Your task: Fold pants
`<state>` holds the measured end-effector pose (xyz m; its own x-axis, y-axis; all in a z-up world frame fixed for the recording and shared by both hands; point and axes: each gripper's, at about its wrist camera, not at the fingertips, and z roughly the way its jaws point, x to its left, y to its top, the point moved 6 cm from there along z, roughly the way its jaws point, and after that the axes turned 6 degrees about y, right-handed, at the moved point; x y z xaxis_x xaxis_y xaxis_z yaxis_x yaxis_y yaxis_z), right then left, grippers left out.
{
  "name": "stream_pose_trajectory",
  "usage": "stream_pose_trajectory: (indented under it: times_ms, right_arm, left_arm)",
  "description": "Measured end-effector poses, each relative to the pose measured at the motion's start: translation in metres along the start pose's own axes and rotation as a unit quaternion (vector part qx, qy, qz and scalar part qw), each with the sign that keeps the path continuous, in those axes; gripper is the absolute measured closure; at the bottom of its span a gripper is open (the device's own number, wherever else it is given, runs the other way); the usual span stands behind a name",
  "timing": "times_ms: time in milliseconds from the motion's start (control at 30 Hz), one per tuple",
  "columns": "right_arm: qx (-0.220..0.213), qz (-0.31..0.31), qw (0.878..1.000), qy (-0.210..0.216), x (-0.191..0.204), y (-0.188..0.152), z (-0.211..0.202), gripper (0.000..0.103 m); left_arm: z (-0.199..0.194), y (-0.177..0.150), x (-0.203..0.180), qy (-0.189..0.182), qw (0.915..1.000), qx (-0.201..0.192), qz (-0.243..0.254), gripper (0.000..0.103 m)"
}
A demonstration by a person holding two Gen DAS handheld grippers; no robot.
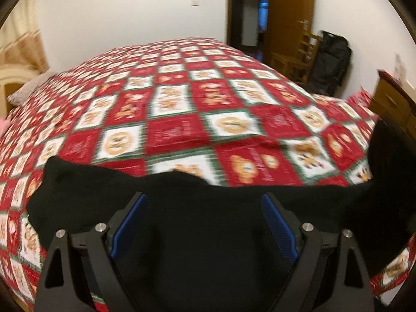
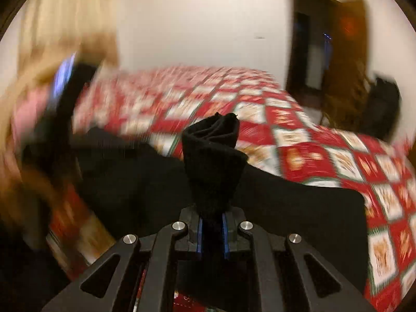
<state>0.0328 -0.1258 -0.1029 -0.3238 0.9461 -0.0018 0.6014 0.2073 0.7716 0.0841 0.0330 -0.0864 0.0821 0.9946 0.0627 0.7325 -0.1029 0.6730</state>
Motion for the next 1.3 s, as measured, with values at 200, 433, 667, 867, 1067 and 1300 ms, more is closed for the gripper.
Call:
stream_pose_trajectory:
  times_ms: [200, 433, 667, 867, 1067, 1300]
  right_arm:
    - [0.053, -0.123, 0.991, -0.025, 0.04, -0.03, 0.033, 0.083]
    - [0.033, -0.099, 0.991, 0.079, 0.055, -0.025, 0.019, 0.05]
    - [-0.071, 0.097, 0.988, 0.098, -0.039, 0.017, -0.043, 0.048]
    - [-0.023, 0.173, 0.985, 0.011, -0.134, 0.001, -0.03, 0.056]
    - [0.018, 0.179, 0.982, -0.055, -0.157, -0.035, 0.0, 0.057]
    - [0.017, 0.213, 0.972, -0.101, -0.163, -0.032, -0.015, 0.058]
  left_arm:
    - [0.008, 0.001, 0.04, 0.025, 0.999, 0.003, -0.039, 0.012]
    - [0.016, 0.0, 0.038, 0.016, 0.9993, 0.009, -0.033, 0.012]
    - [-0.001, 0.002, 0.023, -0.012, 0.9999, -0.001, -0.006, 0.012]
    - [-0.023, -0.009, -0.027, -0.082, 0.9955, -0.002, 0.047, 0.012]
    - [-0.001, -0.023, -0.061, -0.035, 0.9941, 0.008, 0.102, 0.015]
    - [0.025, -0.018, -0.062, -0.011, 0.995, 0.02, 0.097, 0.008]
